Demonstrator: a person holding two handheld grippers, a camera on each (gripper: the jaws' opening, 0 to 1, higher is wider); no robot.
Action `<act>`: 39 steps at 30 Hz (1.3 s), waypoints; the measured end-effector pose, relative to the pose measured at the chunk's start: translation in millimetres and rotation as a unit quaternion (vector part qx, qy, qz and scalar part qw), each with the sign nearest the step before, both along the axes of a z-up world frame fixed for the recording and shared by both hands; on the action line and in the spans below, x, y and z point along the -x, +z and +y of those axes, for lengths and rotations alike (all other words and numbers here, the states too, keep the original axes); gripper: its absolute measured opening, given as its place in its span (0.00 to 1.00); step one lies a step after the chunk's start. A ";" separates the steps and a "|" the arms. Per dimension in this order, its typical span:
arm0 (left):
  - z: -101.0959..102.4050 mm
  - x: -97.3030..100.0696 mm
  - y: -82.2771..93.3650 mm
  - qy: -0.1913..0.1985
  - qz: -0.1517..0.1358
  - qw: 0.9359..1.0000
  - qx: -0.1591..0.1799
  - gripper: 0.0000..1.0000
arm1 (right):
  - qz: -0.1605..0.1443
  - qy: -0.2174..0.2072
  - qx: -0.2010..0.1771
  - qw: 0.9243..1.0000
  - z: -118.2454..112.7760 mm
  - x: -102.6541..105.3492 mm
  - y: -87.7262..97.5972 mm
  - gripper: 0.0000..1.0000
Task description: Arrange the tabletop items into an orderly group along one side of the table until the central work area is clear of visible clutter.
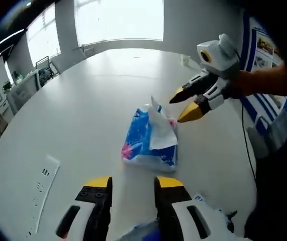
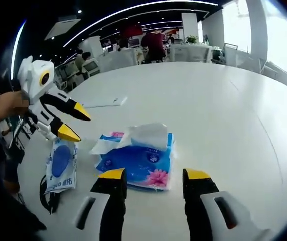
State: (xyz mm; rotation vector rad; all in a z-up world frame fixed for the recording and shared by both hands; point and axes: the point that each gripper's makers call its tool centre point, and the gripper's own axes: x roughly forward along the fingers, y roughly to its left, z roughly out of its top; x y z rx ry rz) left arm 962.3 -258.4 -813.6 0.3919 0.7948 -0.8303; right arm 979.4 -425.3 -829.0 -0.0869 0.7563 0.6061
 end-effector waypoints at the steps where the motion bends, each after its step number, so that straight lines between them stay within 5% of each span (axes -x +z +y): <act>1: 2.9 2.6 1.0 0.003 0.000 1.000 -0.001 0.34 | -0.002 -0.001 -0.003 1.000 2.1 2.9 3.6 0.45; 17: 38.7 36.9 0.7 0.044 0.011 0.999 -0.005 0.44 | -0.005 -0.012 -0.026 1.000 18.0 38.8 19.0 0.65; 39: 100.7 49.9 -15.8 0.069 0.057 0.993 -0.081 0.42 | 0.035 -0.021 -0.076 0.996 75.9 91.8 16.0 0.62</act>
